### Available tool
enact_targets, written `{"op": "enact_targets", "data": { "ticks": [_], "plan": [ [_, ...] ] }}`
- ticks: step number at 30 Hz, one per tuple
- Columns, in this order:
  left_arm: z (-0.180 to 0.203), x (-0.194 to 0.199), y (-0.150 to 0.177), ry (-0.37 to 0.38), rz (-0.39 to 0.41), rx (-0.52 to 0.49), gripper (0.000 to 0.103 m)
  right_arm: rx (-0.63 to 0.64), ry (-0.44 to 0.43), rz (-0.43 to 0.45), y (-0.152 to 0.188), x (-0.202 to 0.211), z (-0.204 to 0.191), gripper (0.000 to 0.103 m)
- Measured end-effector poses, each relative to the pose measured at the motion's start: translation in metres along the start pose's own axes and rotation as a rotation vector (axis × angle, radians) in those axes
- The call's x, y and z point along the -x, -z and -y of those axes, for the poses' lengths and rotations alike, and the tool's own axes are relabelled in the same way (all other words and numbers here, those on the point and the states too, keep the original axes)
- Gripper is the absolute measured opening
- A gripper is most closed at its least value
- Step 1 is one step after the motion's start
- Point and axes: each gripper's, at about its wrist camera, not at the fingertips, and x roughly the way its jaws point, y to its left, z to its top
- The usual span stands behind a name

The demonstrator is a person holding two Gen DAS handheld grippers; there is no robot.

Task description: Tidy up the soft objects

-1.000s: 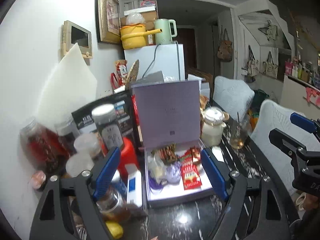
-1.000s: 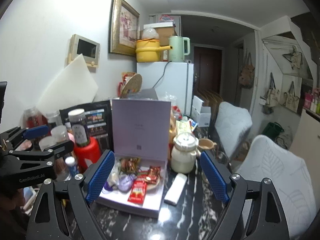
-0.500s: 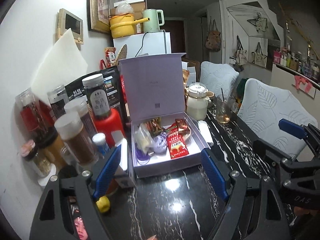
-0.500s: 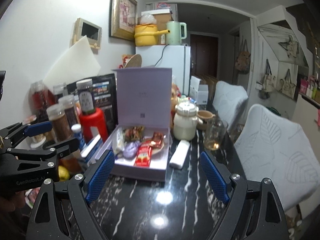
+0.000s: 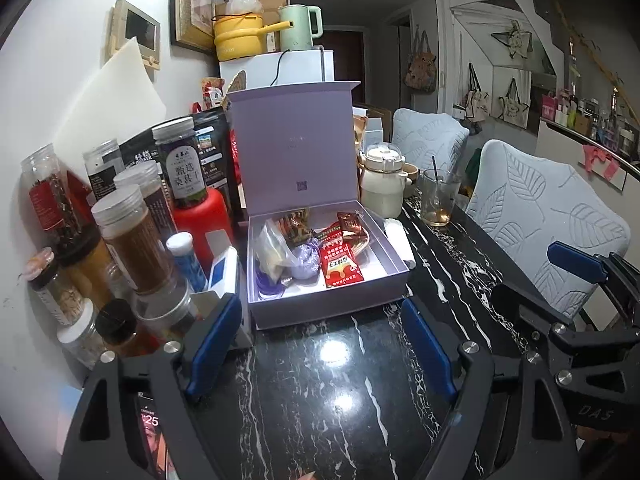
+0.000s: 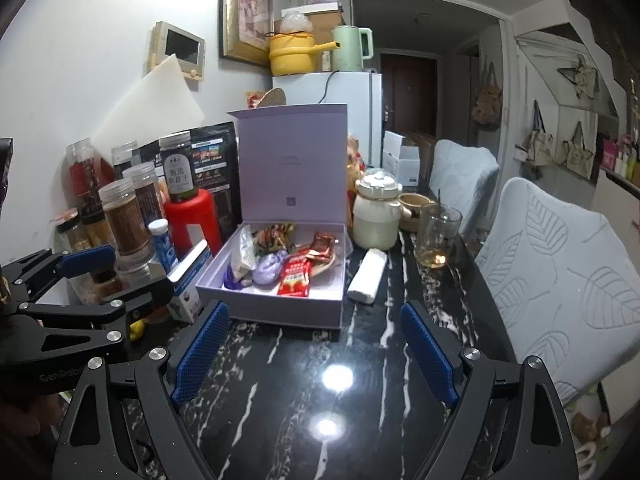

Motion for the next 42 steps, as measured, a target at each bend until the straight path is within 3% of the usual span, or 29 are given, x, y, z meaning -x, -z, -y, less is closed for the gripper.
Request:
{"op": "enact_targets", "data": {
  "ticks": [11, 42],
  "plan": [
    [0.007, -0.009, 0.002, 0.051, -0.025, -0.004, 0.082, -0.025, 0.016, -0.010, 0.002, 0.000, 0.013, 0.088],
    [0.014, -0.019, 0.003, 0.074, -0.043, -0.003, 0.082, -0.027, 0.037, -0.030, 0.004, -0.005, 0.025, 0.088]
  ]
}}
